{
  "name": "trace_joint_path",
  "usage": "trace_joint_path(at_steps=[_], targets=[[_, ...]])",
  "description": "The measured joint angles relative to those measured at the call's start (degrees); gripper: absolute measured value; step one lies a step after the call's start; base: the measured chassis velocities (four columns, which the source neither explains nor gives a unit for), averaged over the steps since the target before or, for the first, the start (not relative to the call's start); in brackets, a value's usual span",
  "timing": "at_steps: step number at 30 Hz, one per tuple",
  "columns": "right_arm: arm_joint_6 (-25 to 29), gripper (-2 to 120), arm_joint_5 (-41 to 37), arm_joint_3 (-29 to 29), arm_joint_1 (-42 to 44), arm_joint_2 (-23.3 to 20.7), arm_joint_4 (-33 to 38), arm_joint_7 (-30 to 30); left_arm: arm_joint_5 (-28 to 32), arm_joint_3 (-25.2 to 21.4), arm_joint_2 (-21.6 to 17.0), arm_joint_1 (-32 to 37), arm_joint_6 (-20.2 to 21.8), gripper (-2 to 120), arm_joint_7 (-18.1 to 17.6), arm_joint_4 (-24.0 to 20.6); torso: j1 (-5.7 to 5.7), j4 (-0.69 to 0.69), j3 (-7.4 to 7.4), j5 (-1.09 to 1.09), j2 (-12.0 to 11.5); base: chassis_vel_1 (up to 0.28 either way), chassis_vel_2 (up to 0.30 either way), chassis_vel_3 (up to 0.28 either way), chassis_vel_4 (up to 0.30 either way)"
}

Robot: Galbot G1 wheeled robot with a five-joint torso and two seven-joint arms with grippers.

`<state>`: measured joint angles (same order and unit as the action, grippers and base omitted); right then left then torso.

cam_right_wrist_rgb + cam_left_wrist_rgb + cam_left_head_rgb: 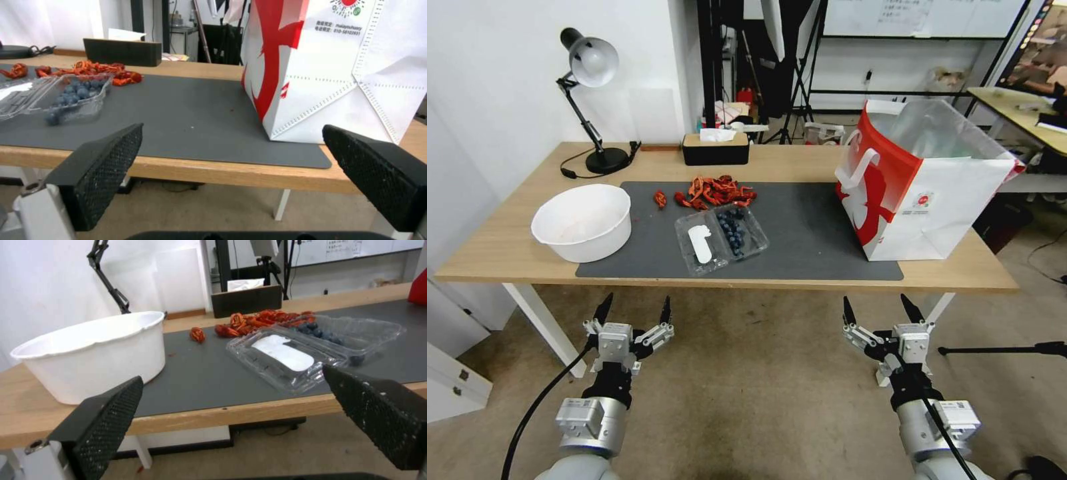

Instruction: Close the takeout container lid, then place the container into the takeout bag.

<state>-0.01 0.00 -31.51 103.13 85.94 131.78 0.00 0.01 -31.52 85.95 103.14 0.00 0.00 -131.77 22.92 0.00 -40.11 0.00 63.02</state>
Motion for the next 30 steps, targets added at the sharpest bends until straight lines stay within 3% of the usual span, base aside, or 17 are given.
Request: trace_joint_path(at_steps=[18,21,23,24,26,30], targets=[[0.0,100,0.6,0.2,0.9,0.6,0.5,-0.8,0.2,0.2,-0.1,0.0,0.0,100,-0.4,-0.1,0.0,-0.03,0.0,0.0,0.0,0.0,0.0,0.0,0.0],[0.1,100,3.2,2.0,4.6,3.2,3.3,-4.6,1.6,1.8,-1.2,0.4,0.3,100,-3.0,-1.1,0.01,0.04,0.0,0.02,0.0,0.0,0.0,0.0,0.0],[0.1,100,3.8,2.3,6.0,4.0,4.1,-5.8,3.6,4.0,-2.7,1.0,0.8,100,-6.9,-2.5,0.01,0.01,0.0,0.0,0.0,0.0,0.0,0.0,0.0],[0.1,100,3.8,2.3,6.0,4.0,4.1,-5.8,3.6,4.0,-2.7,1.0,0.8,100,-6.9,-2.5,0.01,0.01,0.0,0.0,0.0,0.0,0.0,0.0,0.0],[0.1,100,3.8,2.2,6.3,4.2,4.3,-6.2,6.2,6.9,-4.7,1.8,1.4,100,-11.9,-4.3,0.01,0.0,0.0,0.01,0.0,0.0,0.0,0.0,0.0],[0.2,100,3.8,1.9,6.3,4.2,4.3,-6.2,9.6,10.6,-7.2,2.7,2.3,100,-18.3,-6.6,0.01,0.0,0.0,0.0,0.0,0.0,0.0,0.0,0.0]])
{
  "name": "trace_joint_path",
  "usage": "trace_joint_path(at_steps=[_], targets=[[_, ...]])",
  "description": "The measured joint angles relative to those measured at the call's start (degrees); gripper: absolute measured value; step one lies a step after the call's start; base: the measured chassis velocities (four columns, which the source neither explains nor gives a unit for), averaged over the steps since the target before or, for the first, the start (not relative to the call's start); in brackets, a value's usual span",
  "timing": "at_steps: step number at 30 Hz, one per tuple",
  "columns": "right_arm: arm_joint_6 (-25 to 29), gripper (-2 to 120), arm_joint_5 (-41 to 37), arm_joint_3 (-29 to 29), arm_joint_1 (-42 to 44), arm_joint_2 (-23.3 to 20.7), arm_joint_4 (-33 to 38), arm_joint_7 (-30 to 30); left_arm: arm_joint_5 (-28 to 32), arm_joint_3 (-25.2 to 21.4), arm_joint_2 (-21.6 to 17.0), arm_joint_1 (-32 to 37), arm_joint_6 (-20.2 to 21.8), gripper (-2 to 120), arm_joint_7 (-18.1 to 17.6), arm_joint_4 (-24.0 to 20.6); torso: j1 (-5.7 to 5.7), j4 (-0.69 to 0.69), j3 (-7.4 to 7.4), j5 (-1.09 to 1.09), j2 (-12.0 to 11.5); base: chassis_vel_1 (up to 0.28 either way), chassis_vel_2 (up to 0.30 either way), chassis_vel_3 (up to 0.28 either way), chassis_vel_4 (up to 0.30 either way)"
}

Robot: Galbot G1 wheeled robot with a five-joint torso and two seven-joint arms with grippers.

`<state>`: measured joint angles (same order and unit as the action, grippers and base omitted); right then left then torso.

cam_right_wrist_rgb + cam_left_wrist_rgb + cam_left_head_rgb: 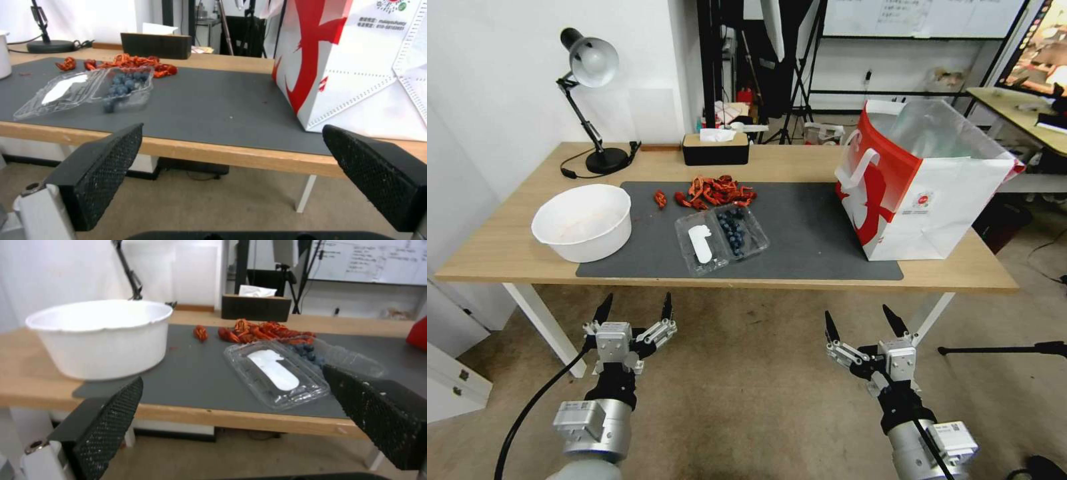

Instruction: Close the takeout container lid, then place the container into the takeout bag.

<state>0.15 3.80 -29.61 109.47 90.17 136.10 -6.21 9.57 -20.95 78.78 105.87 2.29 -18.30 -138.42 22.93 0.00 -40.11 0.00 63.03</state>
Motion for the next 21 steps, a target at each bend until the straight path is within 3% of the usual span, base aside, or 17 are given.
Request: trace_joint_path(at_steps=[5,21], targets=[[0.0,100,-0.2,-0.4,-0.1,-0.1,0.2,0.0,2.0,1.7,-1.2,0.8,-0.6,100,-2.1,-0.2,-0.01,0.0,0.0,-0.01,0.0,0.0,0.0,0.0,0.0],[0.8,100,-0.5,-1.3,-0.4,-0.4,0.2,0.1,1.0,1.3,-1.2,1.8,-1.9,100,0.0,1.2,-0.01,0.0,0.0,0.0,0.0,0.0,0.0,0.0,0.0]])
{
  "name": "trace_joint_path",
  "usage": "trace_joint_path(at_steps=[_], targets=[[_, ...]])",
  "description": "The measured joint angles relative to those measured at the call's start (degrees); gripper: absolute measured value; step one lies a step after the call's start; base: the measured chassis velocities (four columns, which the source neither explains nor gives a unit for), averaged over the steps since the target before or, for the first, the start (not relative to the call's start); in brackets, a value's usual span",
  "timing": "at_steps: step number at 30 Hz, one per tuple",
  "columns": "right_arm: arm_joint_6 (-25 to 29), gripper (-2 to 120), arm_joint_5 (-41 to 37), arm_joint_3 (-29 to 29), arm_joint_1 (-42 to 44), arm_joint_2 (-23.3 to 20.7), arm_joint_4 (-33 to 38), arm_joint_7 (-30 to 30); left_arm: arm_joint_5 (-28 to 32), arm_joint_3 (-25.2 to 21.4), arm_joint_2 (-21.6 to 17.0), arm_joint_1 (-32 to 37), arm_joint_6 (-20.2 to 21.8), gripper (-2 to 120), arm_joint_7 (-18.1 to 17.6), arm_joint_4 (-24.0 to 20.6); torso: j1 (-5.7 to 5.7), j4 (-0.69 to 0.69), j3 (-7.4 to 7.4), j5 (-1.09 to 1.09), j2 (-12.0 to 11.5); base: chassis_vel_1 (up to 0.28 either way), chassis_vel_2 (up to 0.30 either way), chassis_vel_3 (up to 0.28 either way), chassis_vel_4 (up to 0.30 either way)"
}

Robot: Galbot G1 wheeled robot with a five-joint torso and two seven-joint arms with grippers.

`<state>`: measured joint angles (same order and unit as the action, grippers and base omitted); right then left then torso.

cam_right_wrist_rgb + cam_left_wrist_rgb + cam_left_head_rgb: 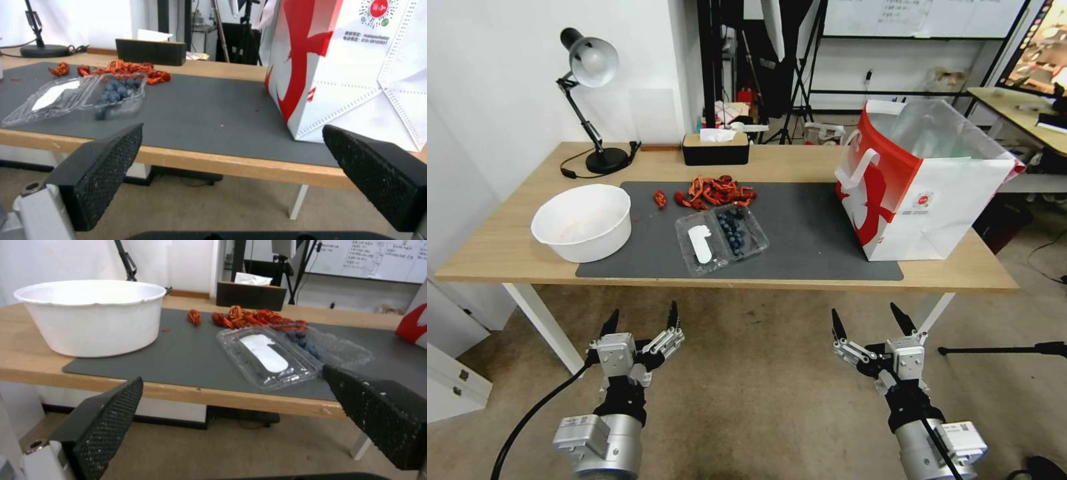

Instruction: Close the takeout container lid, then place the container into the takeout bag.

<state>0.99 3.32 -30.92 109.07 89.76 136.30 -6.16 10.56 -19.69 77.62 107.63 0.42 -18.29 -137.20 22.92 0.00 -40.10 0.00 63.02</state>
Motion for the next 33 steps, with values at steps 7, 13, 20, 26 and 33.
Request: trace_joint_path(at_steps=[7,13,20,26,33], targets=[[0.0,100,-0.9,-0.5,-0.9,-0.9,-0.3,-0.3,0.2,-0.9,-0.4,-0.5,-0.1,100,1.4,1.0,0.0,0.0,0.0,-0.01,0.0,0.0,0.0,0.0,0.0],[-3.3,100,-5.7,-3.7,-4.0,-3.9,0.3,-0.8,0.6,-1.1,-2.2,-2.9,0.1,100,3.2,3.4,0.0,0.01,0.0,0.0,0.0,0.0,0.0,0.0,0.0],[-8.0,100,-9.0,-4.6,-9.2,-6.7,-0.2,0.8,0.9,-1.0,-2.8,-3.8,0.2,100,4.2,4.6,0.0,0.0,0.0,-0.01,0.0,0.0,0.0,0.0,0.0],[-11.2,100,-12.7,-3.2,-15.5,-9.9,-3.2,3.0,0.8,-1.8,-2.3,-3.7,-0.4,100,4.5,4.7,0.0,-0.01,-0.01,-0.02,0.0,0.0,0.0,0.0,0.0],[-13.9,100,-15.5,1.2,-22.8,-15.2,-8.6,6.1,0.3,-2.7,-1.8,-3.4,-1.0,100,4.6,4.8,0.0,0.0,-0.01,0.0,0.0,0.0,0.0,0.0,0.0]])
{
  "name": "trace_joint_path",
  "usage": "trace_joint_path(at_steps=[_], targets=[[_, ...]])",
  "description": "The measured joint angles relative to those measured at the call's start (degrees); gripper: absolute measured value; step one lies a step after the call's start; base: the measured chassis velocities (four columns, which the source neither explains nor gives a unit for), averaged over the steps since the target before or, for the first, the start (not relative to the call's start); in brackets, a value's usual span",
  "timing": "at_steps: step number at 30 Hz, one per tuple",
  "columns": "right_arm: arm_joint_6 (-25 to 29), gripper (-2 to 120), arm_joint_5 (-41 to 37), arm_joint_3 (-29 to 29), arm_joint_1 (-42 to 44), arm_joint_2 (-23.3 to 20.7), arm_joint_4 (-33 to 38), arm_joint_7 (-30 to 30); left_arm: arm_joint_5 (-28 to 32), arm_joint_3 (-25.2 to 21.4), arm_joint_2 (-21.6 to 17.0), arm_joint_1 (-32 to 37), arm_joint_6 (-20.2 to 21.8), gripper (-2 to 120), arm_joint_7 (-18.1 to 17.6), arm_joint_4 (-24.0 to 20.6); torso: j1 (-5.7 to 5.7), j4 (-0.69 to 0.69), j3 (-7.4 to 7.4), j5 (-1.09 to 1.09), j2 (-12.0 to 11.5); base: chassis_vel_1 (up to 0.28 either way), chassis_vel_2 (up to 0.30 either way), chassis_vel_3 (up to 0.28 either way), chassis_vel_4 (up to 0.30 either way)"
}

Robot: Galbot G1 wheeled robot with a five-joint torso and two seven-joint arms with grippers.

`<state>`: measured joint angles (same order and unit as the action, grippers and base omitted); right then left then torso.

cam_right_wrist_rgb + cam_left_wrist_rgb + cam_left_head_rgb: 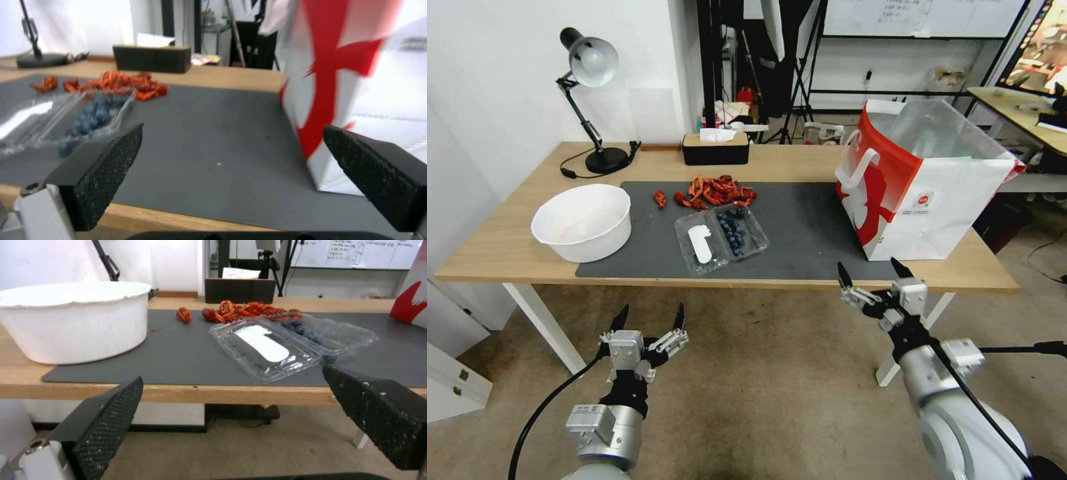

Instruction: Close the takeout container lid, then place the container into the takeout bag.

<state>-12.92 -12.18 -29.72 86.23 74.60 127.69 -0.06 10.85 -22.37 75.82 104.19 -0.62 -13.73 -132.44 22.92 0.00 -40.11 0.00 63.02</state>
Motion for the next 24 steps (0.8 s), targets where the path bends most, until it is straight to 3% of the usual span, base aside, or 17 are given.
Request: trace_joint_path(at_steps=[6,8,13,19,24], targets=[[-2.8,100,0.2,5.6,-5.2,-3.3,-3.4,3.1,-1.0,-0.1,0.6,0.6,-0.8,100,0.1,0.4,0.0,0.0,0.0,0.0,0.0,0.0,0.0,0.0,0.0],[-8.3,100,1.1,10.8,-10.0,-4.4,-4.9,5.9,-1.9,-0.1,1.2,0.8,-1.4,100,0.1,1.0,0.0,0.0,0.0,0.0,0.0,0.0,0.0,0.0,0.0],[-13.1,100,1.4,15.7,-14.3,-4.7,-6.0,8.8,-2.2,-0.2,1.7,1.1,-1.7,100,0.1,1.3,-0.01,-0.01,0.0,-0.01,0.0,0.0,0.0,0.0,0.0],[-20.6,100,1.3,23.4,-21.3,-2.2,-8.4,16.1,-2.3,-0.8,1.9,1.2,-2.1,100,-0.1,2.0,-0.01,0.0,0.0,0.01,0.0,0.0,0.0,0.0,0.0],[-23.2,100,2.3,27.0,-24.3,0.5,-10.3,19.3,-2.3,-0.8,2.1,1.0,-2.1,100,-0.2,2.4,-0.02,-0.01,0.0,0.0,0.0,0.0,0.0,0.0,0.0]])
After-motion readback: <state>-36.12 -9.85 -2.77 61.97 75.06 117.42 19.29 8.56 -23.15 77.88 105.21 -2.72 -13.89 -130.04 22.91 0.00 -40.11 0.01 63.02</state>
